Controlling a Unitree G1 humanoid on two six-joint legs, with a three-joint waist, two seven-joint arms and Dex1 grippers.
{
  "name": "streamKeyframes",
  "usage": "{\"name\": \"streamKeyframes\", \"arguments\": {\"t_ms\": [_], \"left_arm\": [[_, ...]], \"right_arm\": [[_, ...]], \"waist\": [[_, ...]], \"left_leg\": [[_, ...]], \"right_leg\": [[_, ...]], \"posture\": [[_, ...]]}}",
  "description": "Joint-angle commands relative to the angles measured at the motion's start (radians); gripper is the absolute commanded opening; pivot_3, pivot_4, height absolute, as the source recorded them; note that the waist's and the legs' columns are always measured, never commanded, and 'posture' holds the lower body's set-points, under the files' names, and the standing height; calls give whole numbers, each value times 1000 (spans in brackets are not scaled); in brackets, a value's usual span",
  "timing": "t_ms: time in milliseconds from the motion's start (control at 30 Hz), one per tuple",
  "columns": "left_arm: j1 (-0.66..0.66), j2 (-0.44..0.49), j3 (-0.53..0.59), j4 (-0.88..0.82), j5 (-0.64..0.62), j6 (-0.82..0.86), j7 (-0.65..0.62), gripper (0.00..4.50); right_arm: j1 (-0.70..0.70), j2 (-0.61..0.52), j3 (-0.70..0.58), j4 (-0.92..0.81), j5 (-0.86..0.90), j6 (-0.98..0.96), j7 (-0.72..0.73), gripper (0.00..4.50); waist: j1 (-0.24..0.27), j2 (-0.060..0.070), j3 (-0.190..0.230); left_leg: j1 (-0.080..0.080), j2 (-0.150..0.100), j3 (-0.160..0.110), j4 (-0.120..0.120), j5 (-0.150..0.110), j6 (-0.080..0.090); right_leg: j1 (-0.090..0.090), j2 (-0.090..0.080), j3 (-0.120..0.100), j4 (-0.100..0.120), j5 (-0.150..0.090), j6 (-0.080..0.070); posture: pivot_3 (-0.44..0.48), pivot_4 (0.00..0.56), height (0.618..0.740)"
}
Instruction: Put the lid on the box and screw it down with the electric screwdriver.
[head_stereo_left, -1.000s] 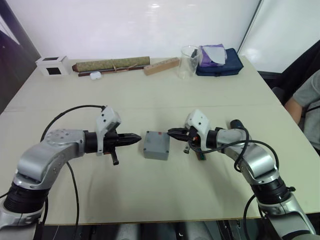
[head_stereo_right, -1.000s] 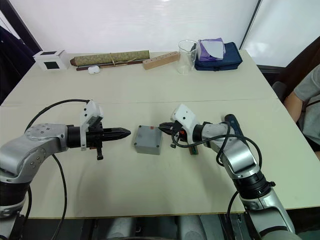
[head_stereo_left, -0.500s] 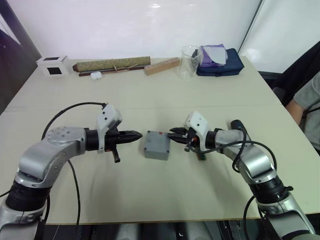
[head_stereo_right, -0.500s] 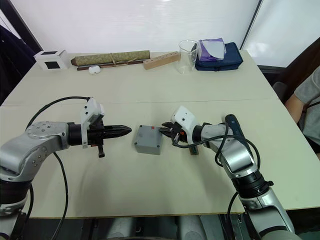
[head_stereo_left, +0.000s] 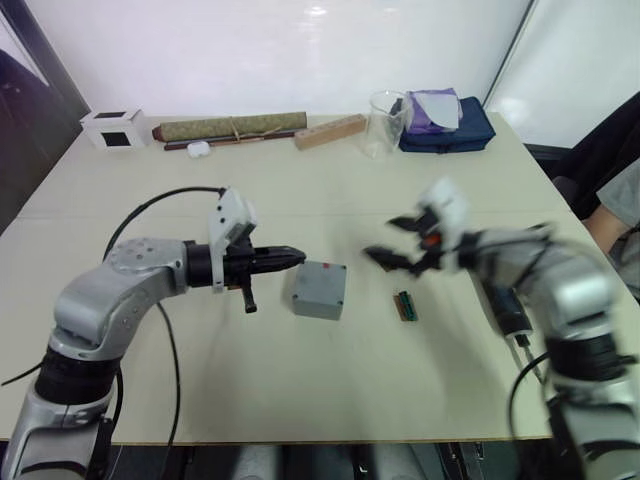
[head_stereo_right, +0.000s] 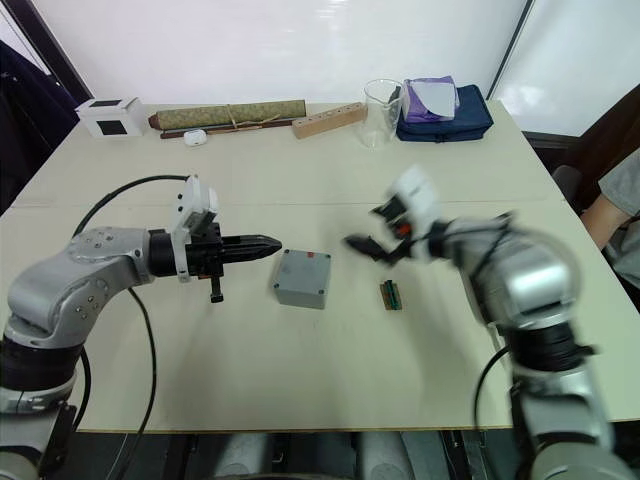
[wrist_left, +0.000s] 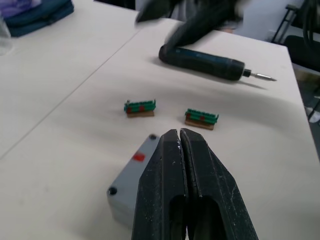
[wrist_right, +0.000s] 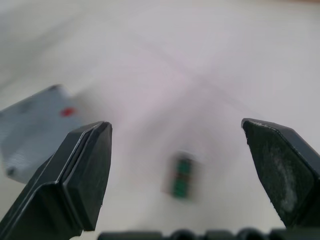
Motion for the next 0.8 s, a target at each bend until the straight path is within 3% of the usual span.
{"name": "streamKeyframes", "arguments": {"t_ms": [33,200,300,367,633,800], "left_arm": [[-32,-6,-26,-37,-8,-20,-21,0],[-58,-10,-80,-50,21,-60,-64,0],[-58,-14,-107,-55,44,-81,-69,0],[-53,-24,-112,-69,44,-77,-53,0],[5,-21,-76,-173,1,-9,29,0],[31,11,-31,-219,-31,36,71,0]], "right_arm": [[-50,-48,-10,9,54,147,0,4443],[-57,-323,139,158,48,270,76,4443],[-49,-442,318,245,65,318,137,4443],[-61,-460,408,278,53,321,165,4443],[-97,-409,572,392,-15,202,256,4443],[-140,-331,672,505,-99,131,292,4443]], "waist": [[-10,-1,0],[-9,2,1],[-8,1,1],[-12,1,1],[-12,3,1],[-11,3,1]], "left_leg": [[0,1,0,0,0,0],[0,2,2,0,-1,1],[0,2,2,0,-1,1],[0,2,3,0,-1,1],[0,3,3,0,-1,1],[0,3,3,1,-1,1]], "right_leg": [[0,1,0,0,0,0],[-1,3,2,1,0,0],[-1,2,2,-1,0,0],[-1,2,2,-1,0,0],[-2,4,3,-1,0,0],[-2,3,3,-1,0,0]], "posture": [[0,150,740],[0,150,740],[0,150,740],[0,150,740],[0,150,740],[0,150,740]]}}
